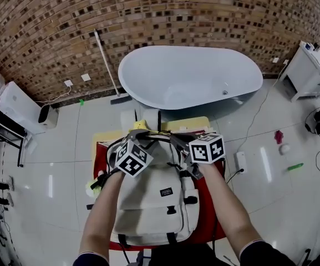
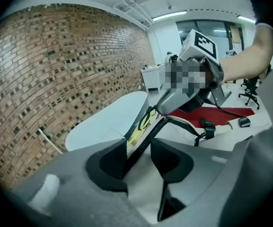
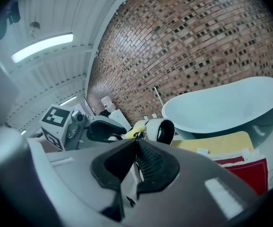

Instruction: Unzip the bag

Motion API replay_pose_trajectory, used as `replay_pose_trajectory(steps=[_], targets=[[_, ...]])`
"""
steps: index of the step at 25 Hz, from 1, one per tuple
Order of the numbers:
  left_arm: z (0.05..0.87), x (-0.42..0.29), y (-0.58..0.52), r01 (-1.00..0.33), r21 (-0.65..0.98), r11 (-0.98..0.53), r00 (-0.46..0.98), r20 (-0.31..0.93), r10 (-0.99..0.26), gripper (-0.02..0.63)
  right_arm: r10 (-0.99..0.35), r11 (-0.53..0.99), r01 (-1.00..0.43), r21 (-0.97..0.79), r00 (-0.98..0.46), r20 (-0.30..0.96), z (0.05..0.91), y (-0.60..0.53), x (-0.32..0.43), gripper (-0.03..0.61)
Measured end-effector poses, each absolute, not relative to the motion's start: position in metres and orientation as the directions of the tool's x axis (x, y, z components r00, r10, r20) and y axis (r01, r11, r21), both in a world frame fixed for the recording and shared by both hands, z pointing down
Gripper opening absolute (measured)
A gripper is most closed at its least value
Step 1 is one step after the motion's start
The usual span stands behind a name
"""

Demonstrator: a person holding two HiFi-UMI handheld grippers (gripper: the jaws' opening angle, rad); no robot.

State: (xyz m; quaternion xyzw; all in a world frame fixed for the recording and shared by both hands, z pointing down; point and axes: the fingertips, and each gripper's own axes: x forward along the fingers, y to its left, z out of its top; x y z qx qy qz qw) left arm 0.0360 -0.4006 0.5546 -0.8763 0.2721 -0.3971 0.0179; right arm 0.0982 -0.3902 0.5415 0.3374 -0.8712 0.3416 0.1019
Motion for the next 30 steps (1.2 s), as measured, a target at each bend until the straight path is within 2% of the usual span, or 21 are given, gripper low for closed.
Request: replay_pose_trajectory(steps=[3,7,23,30], targets=[[0.559,0.035,-0.4,-0.467,-0.217,-0.857,0.543,0.695,-0.471,0.104,-0.522,0.531,-0.661,-0.531,-0.748,0.409,0.543,-0.393,0.1,0.018],[0.558,0.032,-0.401,-0.493,-0.19,-0.849,0.552,0.686,-0.474,0.067,-0.541,0.5,-0.67,-0.549,-0.737,0.406,0.546,-0.394,0.104,0.02],[0.55,0.025,-0.392,-0.534,-0.102,-0.839,0.619,0.63,-0.47,0.049,-0.651,0.309,-0.722,-0.62,-0.636,0.416,0.58,-0.358,0.132,0.02],[0.552,0.025,-0.394,-0.555,-0.013,-0.831,0.656,0.607,-0.448,0.044,-0.659,0.248,-0.723,-0.645,-0.614,0.435,0.599,-0.347,0.142,0.02]])
